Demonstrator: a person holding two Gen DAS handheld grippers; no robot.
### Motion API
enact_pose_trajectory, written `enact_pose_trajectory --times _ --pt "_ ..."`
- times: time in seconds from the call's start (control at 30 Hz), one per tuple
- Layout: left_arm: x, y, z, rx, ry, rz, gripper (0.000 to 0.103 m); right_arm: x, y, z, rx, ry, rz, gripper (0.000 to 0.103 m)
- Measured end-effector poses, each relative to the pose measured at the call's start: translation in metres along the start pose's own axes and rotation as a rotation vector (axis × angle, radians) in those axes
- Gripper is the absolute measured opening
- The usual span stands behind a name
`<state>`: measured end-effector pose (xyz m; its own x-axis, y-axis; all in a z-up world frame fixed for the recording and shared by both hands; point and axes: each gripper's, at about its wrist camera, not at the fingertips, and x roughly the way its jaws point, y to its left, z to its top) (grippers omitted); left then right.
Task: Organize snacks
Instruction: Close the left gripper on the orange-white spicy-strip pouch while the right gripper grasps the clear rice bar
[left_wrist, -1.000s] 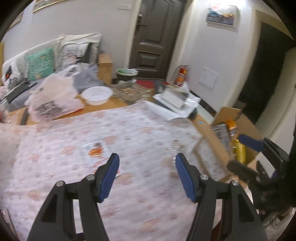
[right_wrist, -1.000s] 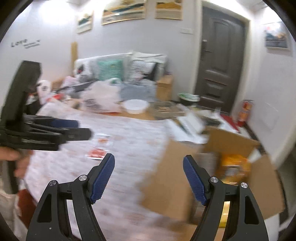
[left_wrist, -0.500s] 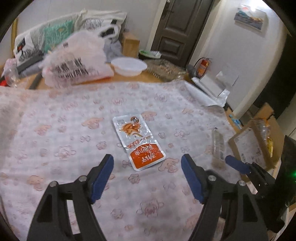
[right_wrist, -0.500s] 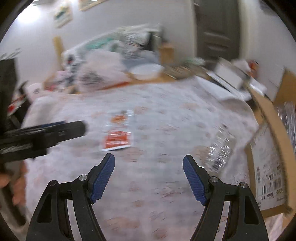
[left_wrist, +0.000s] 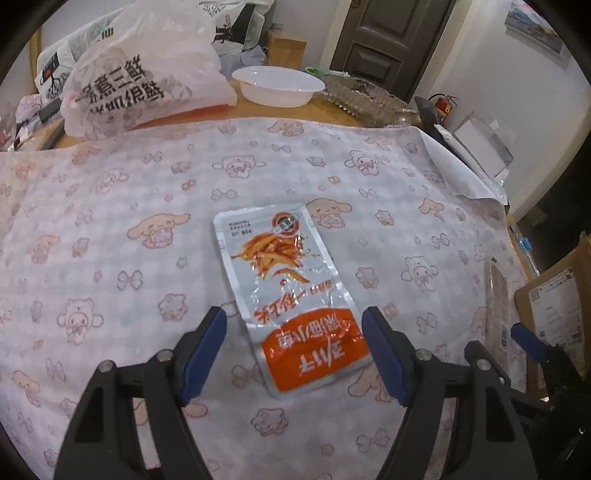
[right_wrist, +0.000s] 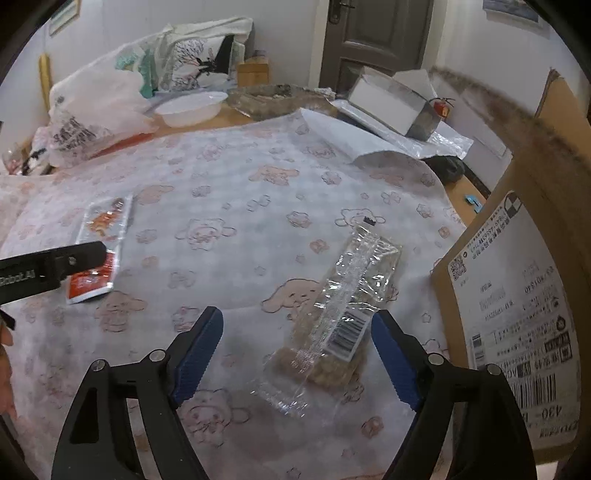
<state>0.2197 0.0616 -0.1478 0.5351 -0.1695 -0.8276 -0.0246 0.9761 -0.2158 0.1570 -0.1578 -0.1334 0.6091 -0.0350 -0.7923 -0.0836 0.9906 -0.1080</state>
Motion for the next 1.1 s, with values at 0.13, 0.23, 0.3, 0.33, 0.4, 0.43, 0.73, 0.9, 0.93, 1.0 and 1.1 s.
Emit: enact_pose_trajectory --times 0.13,0.23,0.3,0.33,0.4,0.43,0.73,0.9,0.93,1.0,1.1 --pt "0.000 -0.002 -0.002 0.024 -0.023 0.022 0.065 0.004 -0.001 -0.001 -0.008 0.001 -0.012 0.080" --pt "0.001 -0.002 -0.002 0.047 -0.037 0.038 0.045 0.004 -0.003 -0.002 -0.009 -0.017 -0.006 0.064" --pt "0.000 0.000 -0.002 0.047 -0.043 0.018 0.041 0.001 -0.005 -0.004 -0.011 -0.035 -0.021 0.045" --pt "0.000 0.002 -0.003 0.047 -0.045 0.013 0.039 0.000 -0.005 -0.004 -0.022 -0.041 -0.011 0.043" --pt "-0.001 0.004 -0.004 0.044 -0.048 -0.008 0.035 -0.002 -0.004 -0.006 -0.044 -0.045 0.000 0.038" --pt "-0.001 0.004 -0.004 0.044 -0.048 -0.029 0.032 -0.003 -0.004 -0.006 -0.044 -0.050 0.007 0.038" --pt "-0.004 -0.022 -0.012 0.169 -0.020 -0.105 0.028 -0.015 0.017 -0.015 -0.168 -0.057 0.072 0.009" --pt "-0.003 -0.021 -0.013 0.152 -0.010 -0.122 0.033 -0.018 0.000 -0.013 -0.008 -0.055 -0.008 0.066" --pt "-0.003 -0.021 -0.013 0.154 -0.010 -0.127 0.037 -0.016 -0.001 -0.013 -0.010 -0.055 -0.022 0.066" --pt "-0.003 -0.022 -0.013 0.155 -0.015 -0.132 0.041 -0.012 0.000 -0.012 0.000 -0.045 -0.014 0.066" --pt "-0.003 -0.022 -0.014 0.156 -0.014 -0.141 0.041 -0.002 -0.003 -0.008 0.029 -0.018 -0.039 0.066"
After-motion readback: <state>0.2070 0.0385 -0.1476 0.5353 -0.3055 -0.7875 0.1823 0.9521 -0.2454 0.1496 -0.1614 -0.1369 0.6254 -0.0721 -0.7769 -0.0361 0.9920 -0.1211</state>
